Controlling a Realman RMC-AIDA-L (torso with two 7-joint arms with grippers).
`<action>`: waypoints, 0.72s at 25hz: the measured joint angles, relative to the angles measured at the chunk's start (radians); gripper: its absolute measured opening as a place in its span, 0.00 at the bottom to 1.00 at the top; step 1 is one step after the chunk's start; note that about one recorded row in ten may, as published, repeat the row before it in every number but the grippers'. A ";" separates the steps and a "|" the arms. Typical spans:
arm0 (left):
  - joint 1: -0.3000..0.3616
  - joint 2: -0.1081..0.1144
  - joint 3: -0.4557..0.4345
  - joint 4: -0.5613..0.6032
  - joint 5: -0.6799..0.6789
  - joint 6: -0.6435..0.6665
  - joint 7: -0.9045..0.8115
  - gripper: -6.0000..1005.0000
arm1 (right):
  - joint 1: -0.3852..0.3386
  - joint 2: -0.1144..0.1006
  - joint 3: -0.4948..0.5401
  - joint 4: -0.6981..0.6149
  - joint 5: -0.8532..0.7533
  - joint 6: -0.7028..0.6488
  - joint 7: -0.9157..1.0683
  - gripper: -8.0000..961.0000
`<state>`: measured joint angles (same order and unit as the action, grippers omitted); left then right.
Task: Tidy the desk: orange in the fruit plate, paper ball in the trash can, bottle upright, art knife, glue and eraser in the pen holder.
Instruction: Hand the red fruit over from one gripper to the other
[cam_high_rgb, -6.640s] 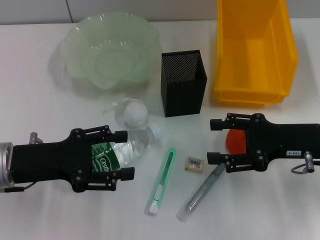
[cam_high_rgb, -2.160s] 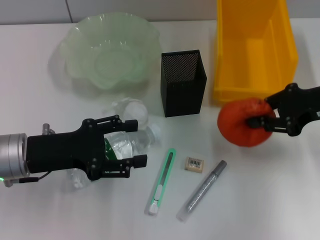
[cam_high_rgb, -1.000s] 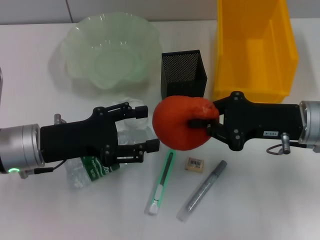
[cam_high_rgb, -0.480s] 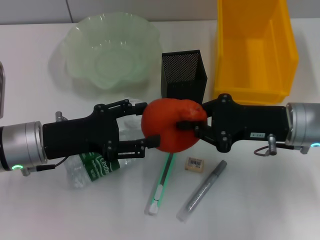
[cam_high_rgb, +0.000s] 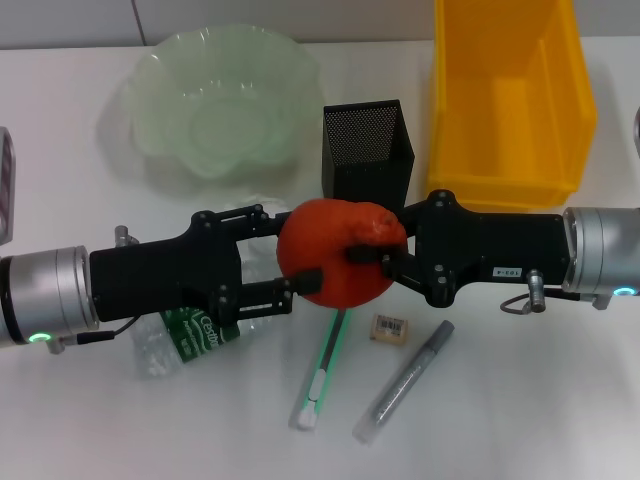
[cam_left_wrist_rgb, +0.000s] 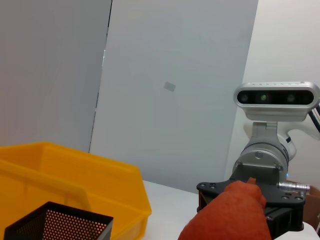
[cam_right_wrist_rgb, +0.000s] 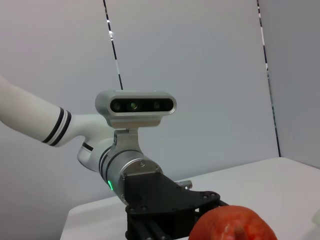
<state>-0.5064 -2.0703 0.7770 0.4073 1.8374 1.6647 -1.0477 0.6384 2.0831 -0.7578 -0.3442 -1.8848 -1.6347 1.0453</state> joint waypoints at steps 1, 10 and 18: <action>-0.001 0.000 0.000 0.000 0.000 -0.001 0.000 0.77 | 0.000 0.000 0.000 0.000 0.000 0.000 0.001 0.13; -0.002 0.001 -0.001 -0.001 0.000 -0.003 0.000 0.49 | -0.001 0.000 0.000 0.001 -0.004 0.000 0.010 0.16; -0.002 0.003 0.002 -0.001 0.003 -0.002 0.000 0.39 | -0.012 -0.001 0.000 -0.007 -0.004 -0.011 0.020 0.18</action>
<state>-0.5085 -2.0677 0.7792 0.4064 1.8405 1.6631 -1.0476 0.6267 2.0823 -0.7578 -0.3515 -1.8884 -1.6461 1.0652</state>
